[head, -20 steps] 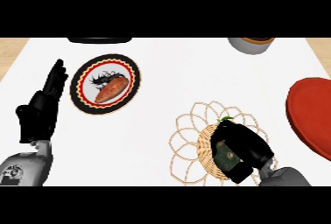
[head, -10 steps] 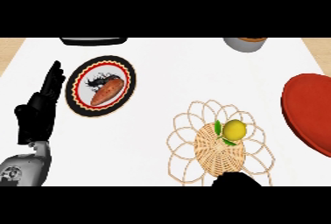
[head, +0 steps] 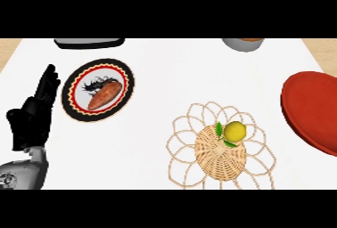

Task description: Pick the squash from the placemat and place it in the bowl

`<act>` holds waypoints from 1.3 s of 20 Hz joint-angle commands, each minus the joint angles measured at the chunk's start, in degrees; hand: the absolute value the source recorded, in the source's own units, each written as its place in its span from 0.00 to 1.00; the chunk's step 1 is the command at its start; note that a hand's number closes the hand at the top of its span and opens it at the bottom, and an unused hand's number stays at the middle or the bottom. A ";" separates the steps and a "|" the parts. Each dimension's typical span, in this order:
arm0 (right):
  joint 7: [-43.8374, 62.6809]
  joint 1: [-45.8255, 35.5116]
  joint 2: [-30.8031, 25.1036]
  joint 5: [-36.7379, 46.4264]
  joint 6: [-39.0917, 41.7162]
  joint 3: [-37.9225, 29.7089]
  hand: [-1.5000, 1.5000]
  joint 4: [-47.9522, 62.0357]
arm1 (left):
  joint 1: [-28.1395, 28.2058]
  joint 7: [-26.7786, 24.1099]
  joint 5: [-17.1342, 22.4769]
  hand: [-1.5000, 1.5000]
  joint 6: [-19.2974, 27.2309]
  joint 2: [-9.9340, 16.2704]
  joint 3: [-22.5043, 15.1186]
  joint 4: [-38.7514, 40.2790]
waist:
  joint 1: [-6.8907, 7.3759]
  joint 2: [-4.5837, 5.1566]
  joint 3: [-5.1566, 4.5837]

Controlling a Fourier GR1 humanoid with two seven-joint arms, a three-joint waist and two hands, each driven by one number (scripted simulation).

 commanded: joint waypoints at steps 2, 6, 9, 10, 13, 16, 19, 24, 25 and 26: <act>-2.94 9.33 -1.37 -5.22 -9.26 -4.05 1.00 -11.61 | -0.51 1.06 -0.58 0.50 0.36 0.56 0.39 -1.68 | 0.18 0.05 0.12; -3.85 12.64 -2.47 -8.69 -14.80 -12.26 1.00 -12.52 | -0.78 -1.12 -0.23 0.50 -0.01 -0.62 -0.18 0.72 | 0.79 0.63 0.05; -3.85 15.42 -2.16 -12.32 -16.62 -15.01 1.00 -14.16 | -0.54 -2.38 0.07 0.50 -0.64 -0.12 0.36 1.81 | 1.10 0.75 0.01; -3.43 13.02 -0.78 -14.85 -16.50 -16.75 1.00 -12.55 | -1.06 0.43 0.28 0.50 -1.35 -0.13 -0.63 -0.85 | 2.28 0.81 0.10; -2.71 9.67 1.32 -18.89 -16.25 -20.01 1.00 -10.44 | -2.59 0.50 -0.59 0.50 -1.28 0.05 -1.10 -0.47 | 2.84 1.20 0.16; -1.64 7.45 3.61 -21.56 -16.38 -22.38 1.00 -9.56 | -2.27 -0.92 -1.00 0.50 -0.20 -0.71 -0.93 -0.16 | 3.14 1.37 0.18; -0.40 2.50 5.71 -25.18 -16.06 -26.57 1.00 -6.42 | -1.76 -0.13 0.01 0.50 -1.73 -0.29 -1.25 -1.46 | 4.36 1.37 0.24; 1.57 -9.17 6.29 -36.51 -13.67 -38.14 1.00 1.48 | -2.44 0.49 -0.73 0.50 -1.59 -1.07 -2.42 -1.12 | 5.17 1.51 0.28; 1.24 -12.71 5.51 -39.96 -12.74 -40.95 1.00 3.74 | -2.41 -1.01 -0.54 0.50 -2.02 -1.46 -2.82 0.11 | 5.21 1.63 0.24; -0.12 -15.75 3.98 -41.42 -13.11 -46.53 1.00 9.09 | -4.29 -0.42 0.22 0.50 -2.20 -0.19 -0.72 1.28 | 4.75 1.56 0.24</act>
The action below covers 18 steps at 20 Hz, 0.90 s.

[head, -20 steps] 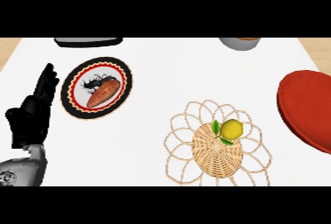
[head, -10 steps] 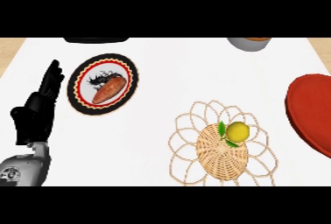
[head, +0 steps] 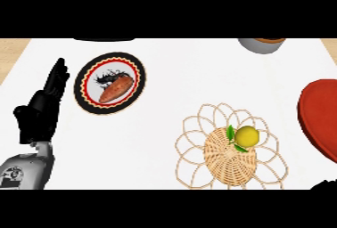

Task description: Pick the squash from the placemat and place it in the bowl

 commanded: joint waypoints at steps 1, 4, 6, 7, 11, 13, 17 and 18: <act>2.74 -12.74 -3.35 -13.47 3.02 -14.22 1.00 6.33 | -1.14 -0.49 -1.83 0.50 0.77 -1.07 -1.63 1.38 | 0.64 0.17 -0.04; -0.72 -20.18 -8.94 -18.36 5.86 -22.39 1.00 18.99 | -2.13 1.12 -2.09 0.50 1.29 -1.60 -1.77 1.06 | 0.40 -0.10 -0.01; -6.24 -24.13 -10.99 -16.74 6.33 -23.61 1.00 30.34 | -0.90 -0.79 -0.33 0.50 -0.88 -0.09 -0.36 1.77 | 0.72 -0.08 -0.03; -6.39 -27.28 -12.62 -14.63 5.88 -23.82 1.00 34.40 | -3.69 1.91 -0.03 0.50 -0.64 -0.40 -0.22 1.62 | 1.15 0.08 0.00; -11.93 -37.42 -14.71 -9.73 4.20 -22.70 1.00 51.94 | -1.89 -1.26 0.81 0.50 -1.65 -0.07 0.51 2.04 | 1.61 0.13 -0.04; -18.03 -41.21 -13.26 -7.51 1.78 -21.70 1.00 60.47 | -3.97 2.41 0.81 0.50 -1.79 0.42 0.93 1.39 | 1.35 0.01 0.01; -24.69 -47.91 -11.62 -8.66 2.78 -22.07 1.00 76.80 | 0.03 -1.60 -1.79 0.50 0.32 -2.12 -1.68 0.49 | 1.89 0.15 0.09; -22.14 -51.09 -12.31 -7.94 4.43 -21.25 1.00 80.44 | -3.41 -0.06 -2.16 0.50 0.46 -2.16 -1.61 2.74 | 1.99 0.44 0.09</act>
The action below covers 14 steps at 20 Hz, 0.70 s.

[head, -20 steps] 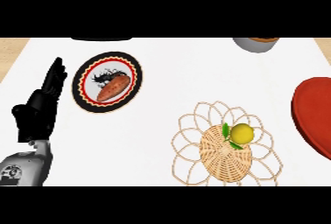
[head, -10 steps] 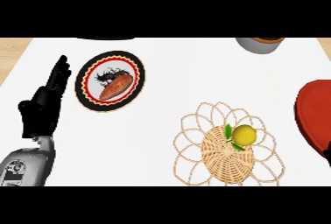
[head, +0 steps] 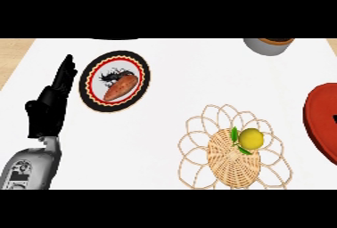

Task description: Pick the squash from the placemat and place it in the bowl

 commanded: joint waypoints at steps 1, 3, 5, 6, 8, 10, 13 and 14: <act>1.53 -12.16 0.54 0.70 3.65 2.04 1.00 14.95 | -1.50 -0.26 -0.62 0.50 0.65 -0.70 0.08 1.59 | 0.00 0.00 -0.07; -2.74 -14.26 0.23 0.49 6.73 2.17 0.00 21.65 | -2.62 0.04 -0.34 0.50 -0.11 -0.40 0.13 2.96 | 0.65 0.48 0.05; -6.99 -16.82 0.10 -0.95 10.60 1.39 0.00 26.43 | 1.62 -1.64 -1.28 0.50 0.66 -1.12 -0.78 0.39 | -0.08 -0.06 -0.01; -8.59 -18.71 2.29 -0.77 9.60 1.67 0.00 28.32 | -0.68 -0.31 0.33 0.50 -1.32 0.60 0.55 0.59 | 0.37 0.13 0.05; -12.76 -20.83 0.30 -1.83 13.36 0.28 0.00 32.71 | -1.38 -3.27 -0.76 0.50 0.46 -1.45 -0.03 4.40 | -0.02 0.53 0.07; -16.53 -21.27 -0.20 -3.68 16.64 -1.53 0.00 36.09 | -1.10 0.79 -1.06 0.50 0.45 -1.38 -0.73 -0.19 | -0.61 -0.08 0.04; -22.24 -22.32 -1.08 -5.21 18.00 -4.16 0.00 40.83 | 2.66 -2.89 -0.56 0.50 0.40 -0.36 1.27 0.53 | -0.69 -0.06 0.01; -21.81 -23.71 -2.42 -5.38 19.09 -4.69 0.00 42.16 | 2.08 0.78 -3.17 0.50 1.85 -2.71 -2.48 -2.59 | -0.94 -0.23 0.01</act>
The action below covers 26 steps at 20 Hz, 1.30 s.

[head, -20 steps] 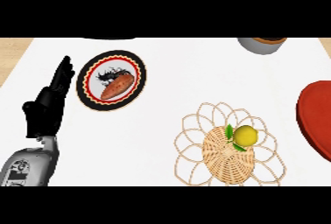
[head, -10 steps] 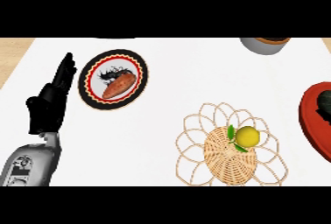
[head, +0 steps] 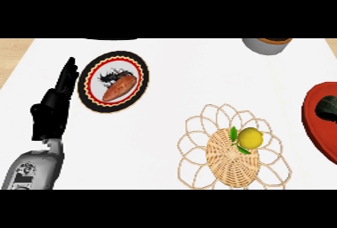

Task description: Pick the squash from the placemat and place it in the bowl

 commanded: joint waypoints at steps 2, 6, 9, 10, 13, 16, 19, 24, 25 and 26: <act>-3.90 -5.54 -2.35 -1.37 2.55 -3.04 0.00 9.19 | -3.54 1.56 0.32 0.50 -0.16 0.09 1.56 2.47 | -0.91 -0.13 -0.08; -1.66 -6.67 -8.36 -4.27 12.71 -5.66 0.00 12.73 | 0.68 -2.08 1.43 0.50 -1.86 1.71 2.88 1.31 | -0.86 -0.17 -0.10; -6.24 -2.96 -11.81 -5.55 18.17 -7.43 0.00 15.68 | -1.13 3.16 -0.30 0.50 -0.43 0.24 0.71 -2.25 | -0.80 -0.07 0.05; -7.04 -2.05 -13.35 -5.89 19.71 -7.92 0.00 16.17 | -0.05 -0.55 0.99 0.50 -0.83 -0.20 1.54 -0.08 | -0.94 0.05 0.03; -10.18 1.84 -16.05 -7.68 27.35 -9.04 0.00 16.28 | 1.35 0.07 0.49 0.50 -0.64 0.50 2.03 -1.03 | -1.42 -0.16 0.11; -11.84 4.07 -16.65 -8.64 33.03 -9.06 0.00 15.15 | 1.02 0.82 -0.49 0.50 0.46 -0.70 1.13 -0.99 | -2.24 -0.42 0.12; -13.22 6.91 -16.53 -8.25 32.71 -8.35 0.00 14.35 | 1.48 0.36 1.78 0.50 -2.03 1.24 2.86 -1.38 | -1.65 -0.28 0.19; -17.62 13.31 -17.15 -9.25 37.18 -7.68 0.00 11.16 | 0.73 1.35 1.32 0.50 -1.20 1.78 4.05 -0.79 | -3.41 -0.75 0.21; -17.20 12.76 -16.36 -9.16 36.15 -7.30 0.00 10.61 | -0.54 1.45 0.66 0.50 -0.43 1.15 3.59 -0.31 | -3.11 -0.50 0.30; -16.32 12.36 -16.27 -9.84 36.75 -7.34 0.00 9.60 | 1.61 -0.15 -0.75 0.50 0.64 -0.69 1.73 0.20 | -3.03 -0.64 0.11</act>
